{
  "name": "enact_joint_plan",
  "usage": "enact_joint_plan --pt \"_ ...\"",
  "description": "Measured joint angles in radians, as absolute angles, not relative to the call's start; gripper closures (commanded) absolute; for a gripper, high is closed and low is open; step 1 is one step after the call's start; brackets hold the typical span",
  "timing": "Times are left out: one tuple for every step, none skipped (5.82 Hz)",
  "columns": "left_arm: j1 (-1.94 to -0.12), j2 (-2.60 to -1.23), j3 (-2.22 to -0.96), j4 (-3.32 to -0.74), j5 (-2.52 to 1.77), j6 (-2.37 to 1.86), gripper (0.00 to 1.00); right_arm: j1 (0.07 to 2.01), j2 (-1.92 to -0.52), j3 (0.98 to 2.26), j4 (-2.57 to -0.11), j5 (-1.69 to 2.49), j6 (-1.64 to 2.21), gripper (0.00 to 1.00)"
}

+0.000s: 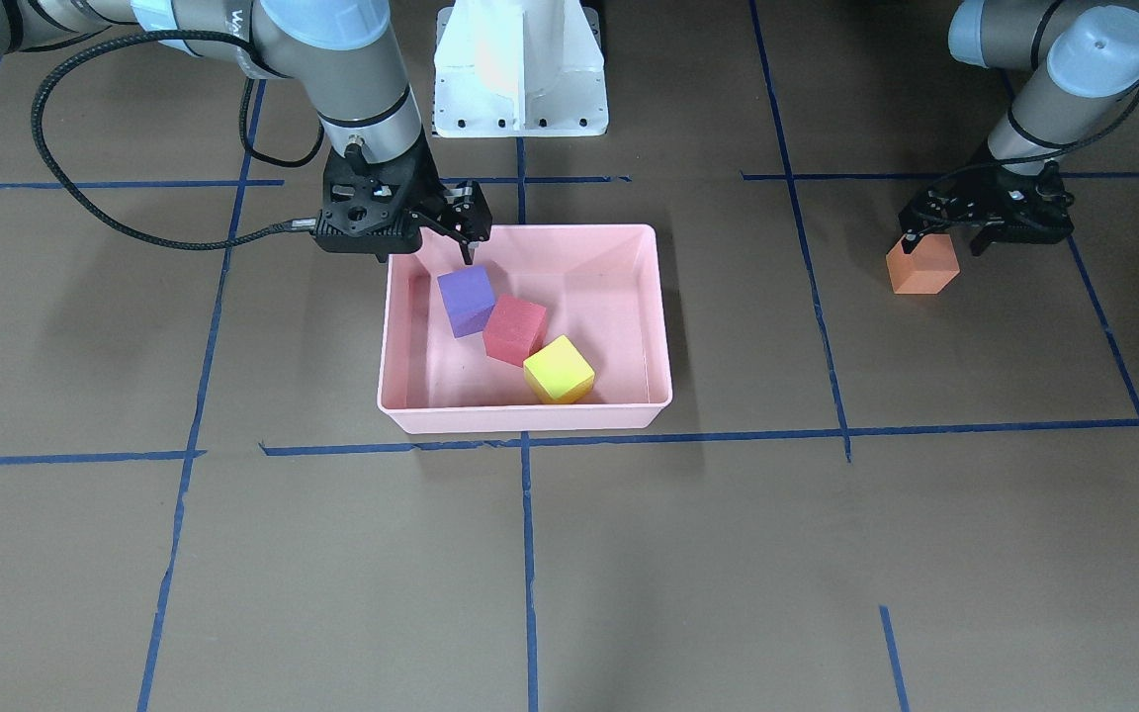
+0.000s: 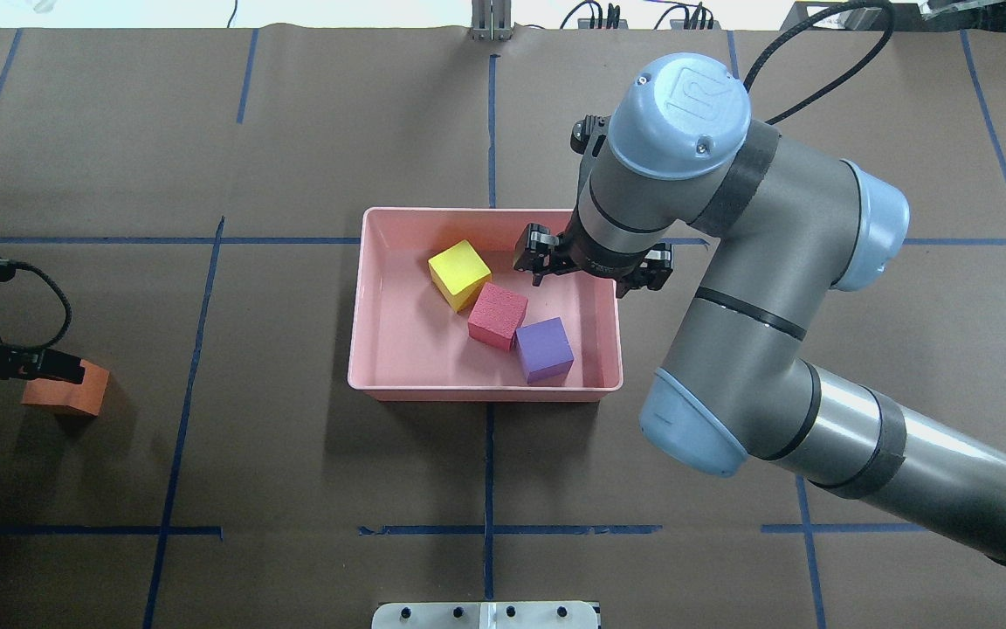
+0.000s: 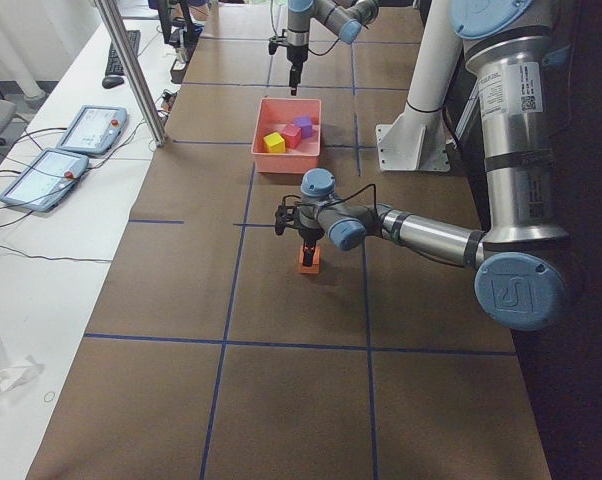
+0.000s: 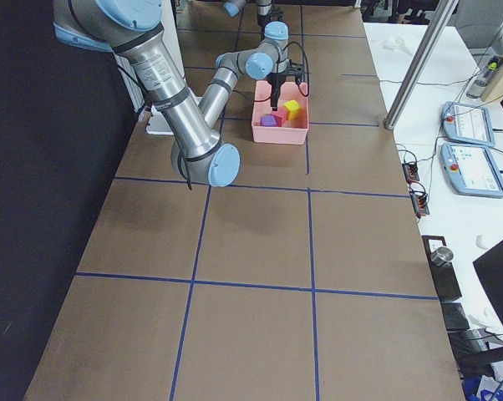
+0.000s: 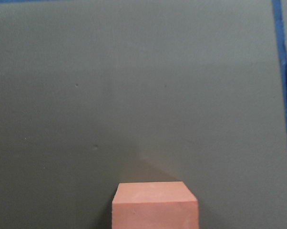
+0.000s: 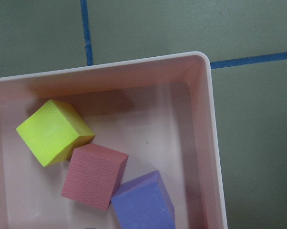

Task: Place blocks into pink bin with both arms
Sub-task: 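Grasp the orange cube with the left gripper while the right gripper lifts from the bin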

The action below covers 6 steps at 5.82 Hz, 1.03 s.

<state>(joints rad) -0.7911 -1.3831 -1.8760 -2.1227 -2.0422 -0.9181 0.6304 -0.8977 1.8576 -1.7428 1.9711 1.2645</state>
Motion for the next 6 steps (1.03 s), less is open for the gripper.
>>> enact_joint_plan --pt "-0.778 -1.386 -1.854 -2.124 -2.043 -0.916 0.00 0.630 -0.904 1.862 -1.743 1.971 1.264 0.00" --pt "-0.768 -1.391 -1.834 -2.124 -2.043 -0.916 0.06 0.630 -0.909 1.863 -1.743 1.970 1.264 0.00" --pt "-0.758 -1.406 -1.805 -2.125 -2.043 -0.916 0.17 0.630 -0.911 1.864 -1.743 1.968 1.264 0.00" --pt "-0.753 -1.425 -1.776 -2.125 -2.043 -0.916 0.39 0.630 -0.912 1.866 -1.743 1.966 1.264 0.00" --pt "-0.751 -1.437 -1.764 -2.125 -2.044 -0.916 0.57 0.630 -0.913 1.868 -1.743 1.964 1.264 0.00" --pt "-0.751 -1.442 -1.771 -2.124 -2.049 -0.917 0.58 0.631 -0.912 1.869 -1.743 1.963 1.264 0.00"
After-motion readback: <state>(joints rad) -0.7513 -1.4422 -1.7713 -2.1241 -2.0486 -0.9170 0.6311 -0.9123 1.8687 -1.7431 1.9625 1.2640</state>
